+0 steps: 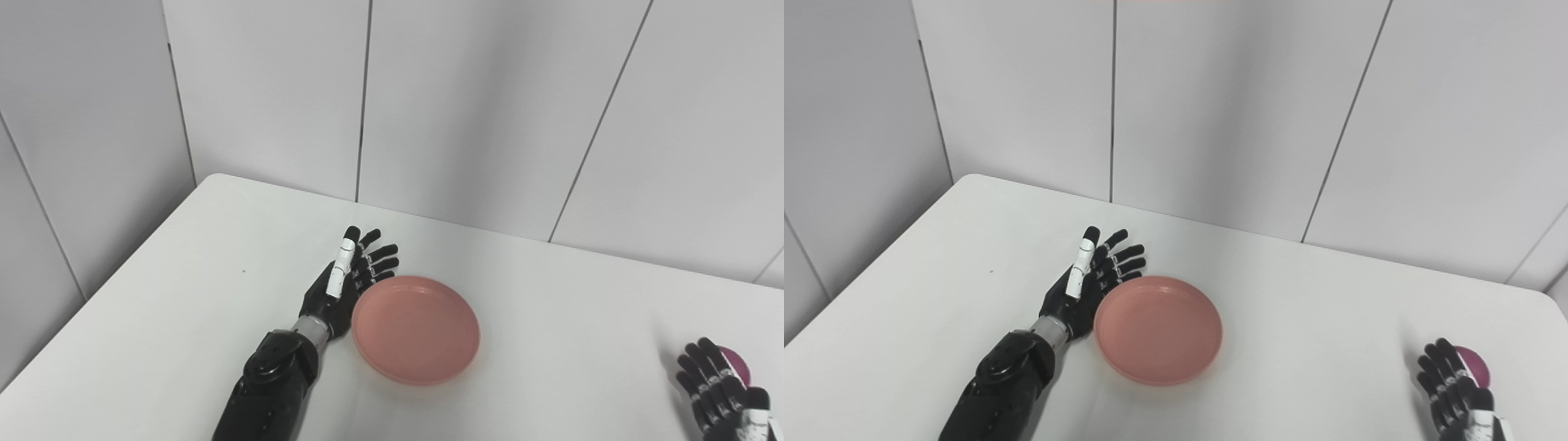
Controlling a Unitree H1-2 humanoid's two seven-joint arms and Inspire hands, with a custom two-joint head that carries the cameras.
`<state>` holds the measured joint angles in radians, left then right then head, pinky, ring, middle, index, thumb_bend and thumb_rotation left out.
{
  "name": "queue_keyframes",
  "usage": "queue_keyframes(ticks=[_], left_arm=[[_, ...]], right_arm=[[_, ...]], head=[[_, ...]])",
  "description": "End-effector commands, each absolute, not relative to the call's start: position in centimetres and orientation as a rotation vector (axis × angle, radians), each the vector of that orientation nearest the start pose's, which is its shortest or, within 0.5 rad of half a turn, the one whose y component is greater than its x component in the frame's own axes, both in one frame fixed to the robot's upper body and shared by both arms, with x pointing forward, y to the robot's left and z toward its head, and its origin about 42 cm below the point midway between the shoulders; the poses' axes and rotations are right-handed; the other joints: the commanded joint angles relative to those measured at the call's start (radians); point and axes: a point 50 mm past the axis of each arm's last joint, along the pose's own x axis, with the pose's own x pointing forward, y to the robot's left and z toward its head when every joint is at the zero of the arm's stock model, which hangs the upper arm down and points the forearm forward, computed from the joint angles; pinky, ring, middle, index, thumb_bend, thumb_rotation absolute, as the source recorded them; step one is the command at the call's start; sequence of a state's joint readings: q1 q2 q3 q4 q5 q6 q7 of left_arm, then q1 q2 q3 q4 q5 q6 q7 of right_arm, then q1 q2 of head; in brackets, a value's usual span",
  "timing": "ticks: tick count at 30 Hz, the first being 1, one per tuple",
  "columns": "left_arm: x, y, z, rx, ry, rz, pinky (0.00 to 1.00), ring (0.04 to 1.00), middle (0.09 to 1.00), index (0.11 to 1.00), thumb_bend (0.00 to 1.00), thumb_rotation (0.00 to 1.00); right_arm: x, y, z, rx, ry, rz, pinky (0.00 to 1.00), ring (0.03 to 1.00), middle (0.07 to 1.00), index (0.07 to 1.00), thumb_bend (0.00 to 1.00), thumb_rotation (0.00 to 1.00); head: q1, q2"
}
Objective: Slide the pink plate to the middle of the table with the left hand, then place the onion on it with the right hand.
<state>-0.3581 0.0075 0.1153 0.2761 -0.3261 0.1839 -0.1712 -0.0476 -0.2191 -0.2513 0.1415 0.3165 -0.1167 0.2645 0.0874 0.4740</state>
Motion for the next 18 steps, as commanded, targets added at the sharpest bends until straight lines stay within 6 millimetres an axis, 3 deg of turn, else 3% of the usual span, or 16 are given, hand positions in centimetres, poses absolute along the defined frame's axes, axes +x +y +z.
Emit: queue_keyframes(ticks=[1, 18], left_arm=[[39.6, 19.6, 13.9, -0.352, 0.055, -0.205, 0.84, 0.831, 0.829, 0.915, 0.81, 0.91], [37.1, 19.7, 13.2, -0.295, 0.134, -0.317, 0.82, 0.825, 0.835, 0.923, 0.78, 0.93]], right_arm=[[24.1, -29.5, 2.9, 0.24, 0.092, -0.03, 0.91, 0.907, 0.895, 0.903, 0.89, 0.9], [24.9, -24.1, 5.1, 0.246, 0.079, -0.038, 0.96, 0.935, 0.92, 0.929, 0.91, 0.91]], head=[[-0.021, 0.011], [-0.22, 0.075]])
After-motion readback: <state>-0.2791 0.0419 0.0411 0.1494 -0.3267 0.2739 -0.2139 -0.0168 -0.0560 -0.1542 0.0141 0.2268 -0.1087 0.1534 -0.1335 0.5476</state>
